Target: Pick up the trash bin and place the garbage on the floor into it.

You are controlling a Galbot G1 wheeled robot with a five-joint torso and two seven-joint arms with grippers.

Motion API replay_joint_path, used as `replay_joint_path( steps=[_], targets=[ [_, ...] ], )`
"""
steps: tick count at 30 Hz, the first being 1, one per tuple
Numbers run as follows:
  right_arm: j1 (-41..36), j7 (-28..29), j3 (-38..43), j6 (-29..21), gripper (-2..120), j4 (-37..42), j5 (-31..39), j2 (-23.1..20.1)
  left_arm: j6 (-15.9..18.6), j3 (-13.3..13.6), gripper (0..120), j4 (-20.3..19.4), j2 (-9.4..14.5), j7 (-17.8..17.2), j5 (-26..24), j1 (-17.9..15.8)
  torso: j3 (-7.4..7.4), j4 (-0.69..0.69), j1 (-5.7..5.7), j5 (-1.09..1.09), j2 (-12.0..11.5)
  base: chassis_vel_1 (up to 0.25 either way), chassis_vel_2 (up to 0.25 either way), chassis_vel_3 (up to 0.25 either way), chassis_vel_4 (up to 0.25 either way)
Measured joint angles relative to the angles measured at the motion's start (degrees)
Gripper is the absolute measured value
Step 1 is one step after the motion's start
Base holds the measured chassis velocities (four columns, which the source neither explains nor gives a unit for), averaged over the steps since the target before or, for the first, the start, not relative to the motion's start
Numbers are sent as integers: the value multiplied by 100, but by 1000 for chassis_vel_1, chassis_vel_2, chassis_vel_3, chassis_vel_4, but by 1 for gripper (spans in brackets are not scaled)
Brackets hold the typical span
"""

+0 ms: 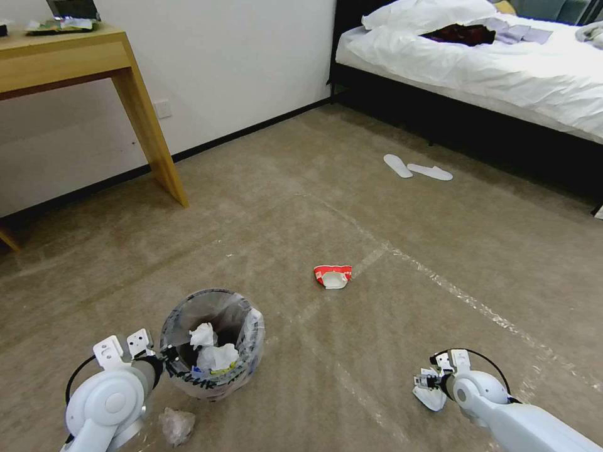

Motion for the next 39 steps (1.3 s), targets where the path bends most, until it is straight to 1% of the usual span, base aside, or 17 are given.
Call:
replay_joint_path(
  steps=[4,22,24,25,27,28,29,30,31,33,34,37,38,39],
  targets=[
    [120,-74,4,75,100,-304,-129,146,-4,-30,1,-12,18,0,-6,15,0,1,0,1,0,0,0,0,0],
    [273,-152,90,175,99,-888,-254,401,-10,-84,1,-74,22,6,-7,69,0,1,0,0,0,0,0,0,0],
    [281,-196,131,185,88,-1039,-264,444,-17,-105,1,-79,29,13,-10,75,0,0,0,-1,0,0,0,0,0],
    [281,-196,131,185,88,-1039,-264,444,-17,-105,1,-79,29,13,-10,75,0,0,0,-1,0,0,0,0,0],
    [293,-213,172,191,80,-1106,-264,490,-30,-109,1,-79,41,15,-15,69,0,0,0,0,0,0,0,0,0],
    [300,-221,195,213,74,-1163,-272,530,-32,-106,1,-79,42,16,-15,64,0,1,0,0,0,0,0,0,0],
    [300,-221,195,213,74,-1163,-272,530,-32,-106,1,-79,42,16,-15,64,0,1,0,0,0,0,0,0,0],
    [300,-227,207,218,69,-1177,-272,548,-33,-102,1,-80,42,16,-15,62,0,1,0,1,0,0,0,0,0],
    [300,-227,207,218,69,-1177,-272,548,-33,-102,1,-80,42,16,-15,62,0,1,0,1,0,0,0,0,0],
    [278,-244,250,246,57,-1169,-274,567,-34,-97,1,-84,45,18,-18,60,0,1,0,0,0,0,0,0,0],
    [278,-244,250,246,57,-1169,-274,567,-34,-97,1,-84,45,18,-18,60,0,1,0,0,0,0,0,0,0],
    [263,-244,288,286,40,-1163,-281,591,-39,-94,1,-84,65,21,-24,47,0,1,0,0,0,0,0,0,0],
    [263,-244,288,286,40,-1163,-281,591,-39,-94,1,-84,65,21,-24,47,0,1,0,0,0,0,0,0,0],
    [251,-245,303,293,36,-1144,-279,591,-39,-94,1,-84,71,21,-31,42,0,1,0,0,0,0,0,0,0]
  ],
)
